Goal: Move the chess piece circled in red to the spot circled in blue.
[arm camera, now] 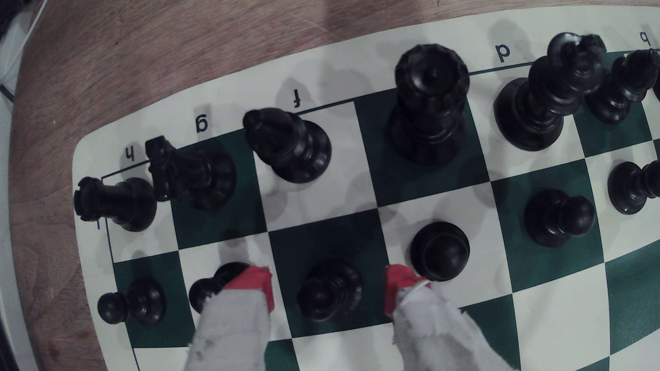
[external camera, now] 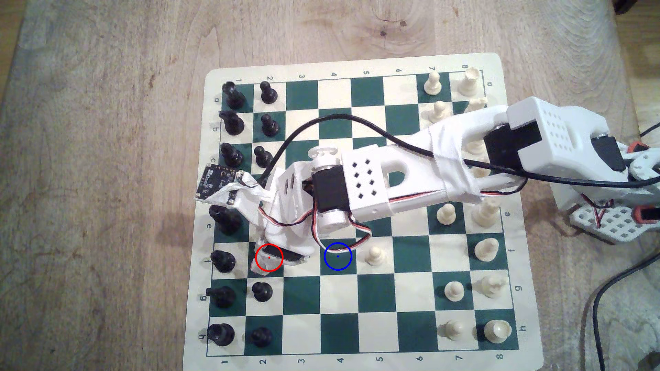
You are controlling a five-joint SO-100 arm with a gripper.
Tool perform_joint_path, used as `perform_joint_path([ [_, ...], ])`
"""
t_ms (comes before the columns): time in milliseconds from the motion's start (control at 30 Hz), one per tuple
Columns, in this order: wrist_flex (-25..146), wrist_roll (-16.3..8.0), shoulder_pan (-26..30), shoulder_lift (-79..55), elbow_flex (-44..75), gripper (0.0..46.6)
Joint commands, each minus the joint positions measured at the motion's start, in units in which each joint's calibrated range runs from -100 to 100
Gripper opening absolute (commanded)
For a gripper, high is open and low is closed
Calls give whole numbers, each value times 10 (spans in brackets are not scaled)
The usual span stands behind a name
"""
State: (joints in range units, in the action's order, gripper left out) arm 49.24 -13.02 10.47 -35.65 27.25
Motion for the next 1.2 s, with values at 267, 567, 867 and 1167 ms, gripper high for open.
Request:
perform_joint_path([
  [267,-14,-2,15,21,57,159],
  [567,-17,-2,15,20,57,132],
  [867,-19,0,11,10,57,123],
  [1167,-19,0,11,5,58,116],
])
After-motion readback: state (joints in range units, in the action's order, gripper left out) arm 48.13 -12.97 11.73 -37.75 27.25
